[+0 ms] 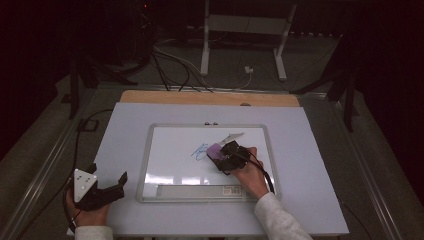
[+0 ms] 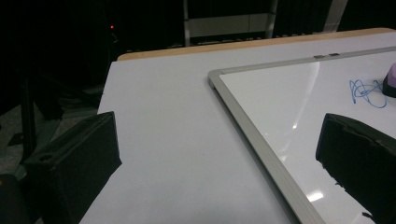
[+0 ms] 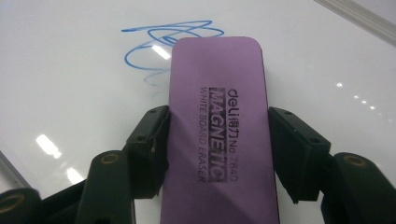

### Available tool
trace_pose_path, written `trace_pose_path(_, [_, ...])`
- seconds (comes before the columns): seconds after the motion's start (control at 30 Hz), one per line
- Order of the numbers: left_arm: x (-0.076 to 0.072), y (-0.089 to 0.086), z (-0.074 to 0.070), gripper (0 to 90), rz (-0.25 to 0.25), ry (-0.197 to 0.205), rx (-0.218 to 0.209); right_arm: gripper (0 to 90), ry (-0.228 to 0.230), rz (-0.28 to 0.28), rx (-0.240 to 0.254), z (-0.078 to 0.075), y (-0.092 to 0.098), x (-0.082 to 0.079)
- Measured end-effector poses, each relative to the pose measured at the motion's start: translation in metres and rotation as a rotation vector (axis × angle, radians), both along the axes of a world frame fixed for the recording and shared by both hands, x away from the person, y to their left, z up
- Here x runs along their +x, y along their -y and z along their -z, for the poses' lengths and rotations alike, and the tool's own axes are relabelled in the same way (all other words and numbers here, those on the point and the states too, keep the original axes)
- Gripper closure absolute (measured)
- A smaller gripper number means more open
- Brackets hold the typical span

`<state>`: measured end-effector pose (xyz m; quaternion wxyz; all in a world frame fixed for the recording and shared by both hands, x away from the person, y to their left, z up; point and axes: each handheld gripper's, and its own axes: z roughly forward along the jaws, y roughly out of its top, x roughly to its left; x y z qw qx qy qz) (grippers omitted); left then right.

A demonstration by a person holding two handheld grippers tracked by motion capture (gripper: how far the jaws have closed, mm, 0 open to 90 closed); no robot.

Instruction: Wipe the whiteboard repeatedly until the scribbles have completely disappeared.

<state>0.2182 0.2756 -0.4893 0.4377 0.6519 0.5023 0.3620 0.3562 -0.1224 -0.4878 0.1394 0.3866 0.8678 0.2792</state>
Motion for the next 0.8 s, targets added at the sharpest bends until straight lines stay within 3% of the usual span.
trace_pose_path(0.2, [0.0,0.001,0.0,0.5,0.0,0.0,0.002,41.2,-0.022,-0.091,0.011,-0.001,-0.011,-0.011])
trace_pose_path(0.27, [-0.001,0.0,0.0,0.5,-0.001,0.001,0.002,41.2,-0.018,-0.089,0.004,-0.001,-0.011,-0.01])
trace_pose_path(0.37, [0.0,0.0,0.0,0.5,-0.004,0.0,-0.001,41.2,0.018,-0.029,-0.03,-0.001,-0.005,-0.004])
trace_pose_path(0.47, [0.0,0.0,0.0,0.5,-0.001,-0.001,0.001,41.2,0.004,0.023,-0.009,0.0,0.003,0.004])
trace_pose_path(0.5, [0.0,0.0,0.0,0.5,-0.002,0.001,0.0,41.2,0.011,0.024,-0.015,0.0,0.002,0.003])
trace_pose_path(0.67, [0.0,0.001,0.0,0.5,0.0,0.001,0.003,41.2,-0.006,-0.089,-0.007,-0.001,-0.013,-0.009])
trace_pose_path(0.73, [-0.001,0.0,0.0,0.5,-0.004,0.003,-0.002,41.2,-0.008,-0.088,-0.006,-0.001,-0.013,-0.008])
trace_pose_path(0.8, [-0.001,-0.001,0.0,0.5,-0.006,0.004,-0.005,41.2,0.001,-0.049,-0.008,-0.001,-0.008,-0.002])
